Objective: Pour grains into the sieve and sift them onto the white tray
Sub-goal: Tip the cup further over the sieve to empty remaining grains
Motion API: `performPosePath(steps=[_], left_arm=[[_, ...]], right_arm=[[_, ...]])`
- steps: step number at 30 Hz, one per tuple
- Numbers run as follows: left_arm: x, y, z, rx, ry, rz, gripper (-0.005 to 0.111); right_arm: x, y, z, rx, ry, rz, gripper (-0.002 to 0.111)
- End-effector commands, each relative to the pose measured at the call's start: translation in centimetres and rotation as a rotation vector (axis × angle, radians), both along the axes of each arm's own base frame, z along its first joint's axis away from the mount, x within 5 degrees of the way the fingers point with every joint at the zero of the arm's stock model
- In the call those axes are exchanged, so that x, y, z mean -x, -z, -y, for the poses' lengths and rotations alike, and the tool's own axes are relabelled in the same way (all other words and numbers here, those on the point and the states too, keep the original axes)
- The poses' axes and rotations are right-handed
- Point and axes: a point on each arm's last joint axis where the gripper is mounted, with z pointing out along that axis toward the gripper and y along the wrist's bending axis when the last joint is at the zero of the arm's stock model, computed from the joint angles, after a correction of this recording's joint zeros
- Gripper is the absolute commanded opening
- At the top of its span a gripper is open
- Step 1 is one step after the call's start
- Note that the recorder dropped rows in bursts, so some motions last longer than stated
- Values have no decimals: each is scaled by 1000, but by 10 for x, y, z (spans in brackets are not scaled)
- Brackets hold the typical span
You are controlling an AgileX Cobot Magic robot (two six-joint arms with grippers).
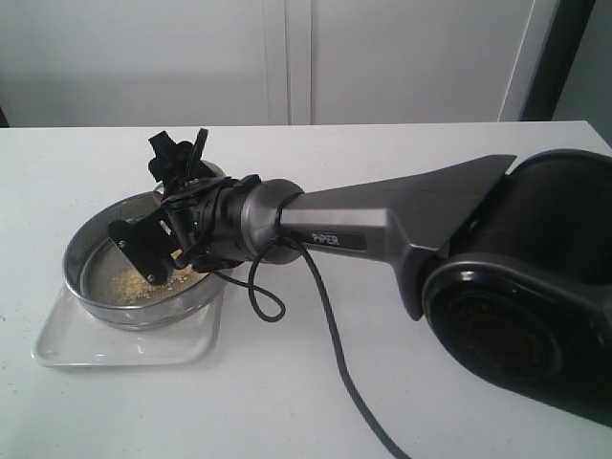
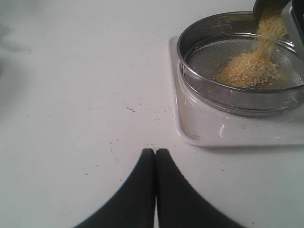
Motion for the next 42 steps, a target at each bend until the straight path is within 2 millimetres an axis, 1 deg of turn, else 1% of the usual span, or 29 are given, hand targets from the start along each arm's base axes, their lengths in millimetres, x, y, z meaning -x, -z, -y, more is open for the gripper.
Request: performPosePath(steps=[1, 3, 7, 10, 14, 19, 27, 33, 42], left_arm=[[0, 1, 0, 7, 0, 1, 0], [0, 1, 0, 7, 0, 1, 0], [0, 1, 0, 7, 0, 1, 0], [0, 1, 0, 7, 0, 1, 0], [0, 1, 0, 7, 0, 1, 0], [0, 1, 0, 7, 0, 1, 0], [0, 1, 0, 7, 0, 1, 0], [0, 1, 0, 7, 0, 1, 0], [0, 1, 0, 7, 0, 1, 0]], right_arm=[[-1, -7, 1, 14, 3, 36, 0], [0, -7, 0, 14, 1, 36, 0], [8, -8, -8, 37, -22, 65, 0], [8, -9, -7, 48, -5, 74, 0], [7, -12, -4, 93, 30, 129, 0], [16, -15, -12, 117, 4, 168, 0], [19, -19, -12, 154, 33, 223, 0], [26, -21, -15, 167, 54, 252, 0], [39, -25, -25, 189, 29, 305, 0]])
